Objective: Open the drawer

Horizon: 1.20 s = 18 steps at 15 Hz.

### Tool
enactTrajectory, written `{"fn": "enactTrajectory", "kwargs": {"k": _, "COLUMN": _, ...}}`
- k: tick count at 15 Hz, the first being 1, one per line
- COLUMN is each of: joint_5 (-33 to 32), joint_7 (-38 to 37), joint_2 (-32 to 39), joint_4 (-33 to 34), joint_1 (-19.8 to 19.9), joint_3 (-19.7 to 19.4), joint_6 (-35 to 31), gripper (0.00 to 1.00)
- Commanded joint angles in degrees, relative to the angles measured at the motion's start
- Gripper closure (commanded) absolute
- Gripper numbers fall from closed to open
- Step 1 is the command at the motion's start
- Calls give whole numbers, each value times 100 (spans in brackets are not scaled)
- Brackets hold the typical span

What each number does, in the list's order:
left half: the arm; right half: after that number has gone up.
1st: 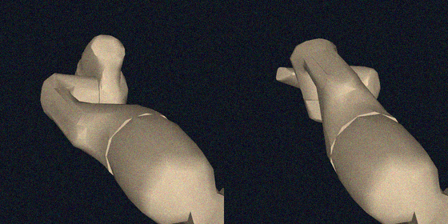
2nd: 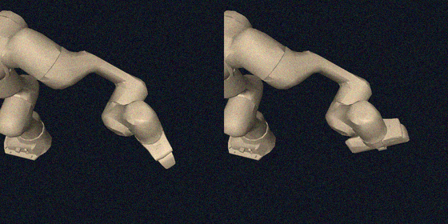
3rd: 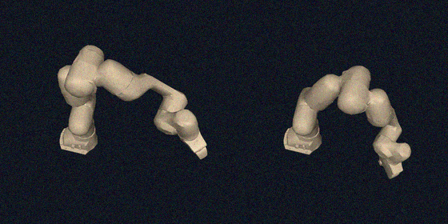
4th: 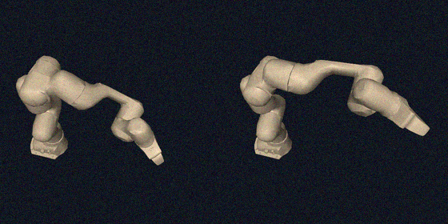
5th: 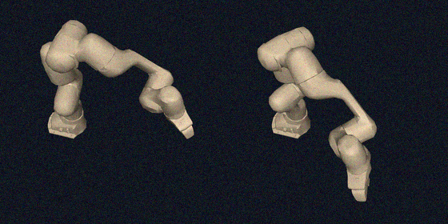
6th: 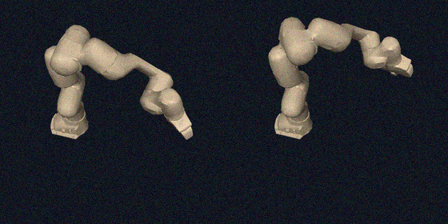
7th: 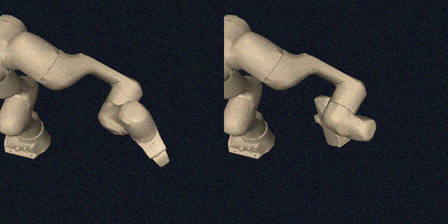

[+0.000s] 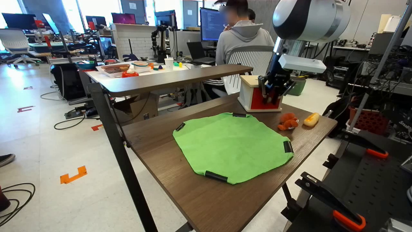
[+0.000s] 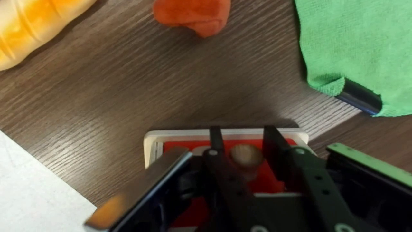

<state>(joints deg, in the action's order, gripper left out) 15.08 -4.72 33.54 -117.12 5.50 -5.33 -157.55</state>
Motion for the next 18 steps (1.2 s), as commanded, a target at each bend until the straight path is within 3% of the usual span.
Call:
{"fn": "enactTrajectory", "kwargs": {"k": 1, "joint_5": -163, "joint_7": -139, "joint_2": 104, "joint_4": 81, "joint_1": 8, "joint_3": 35, "joint_6": -204, "gripper": 93}}
{"fn": "enactTrajectory", "kwargs": {"k": 2, "joint_5": -166, "joint_7": -139, "joint_2": 99, "joint_4": 73, "joint_1": 6, "joint_3": 38, "joint_6": -188, "gripper": 97}}
{"fn": "enactTrajectory", "kwargs": {"k": 3, "joint_5": -175, "joint_7": -134, "joint_2": 99, "joint_4": 64, "joint_1": 4, "joint_3": 34, "joint_6": -181, "gripper": 93}}
{"fn": "enactTrajectory", "kwargs": {"k": 18, "joint_5": -387, "joint_7": 8, "joint_2": -139, "joint_4": -459, "joint_1": -78, "joint_3": 130, "joint_6": -159, "gripper": 93}}
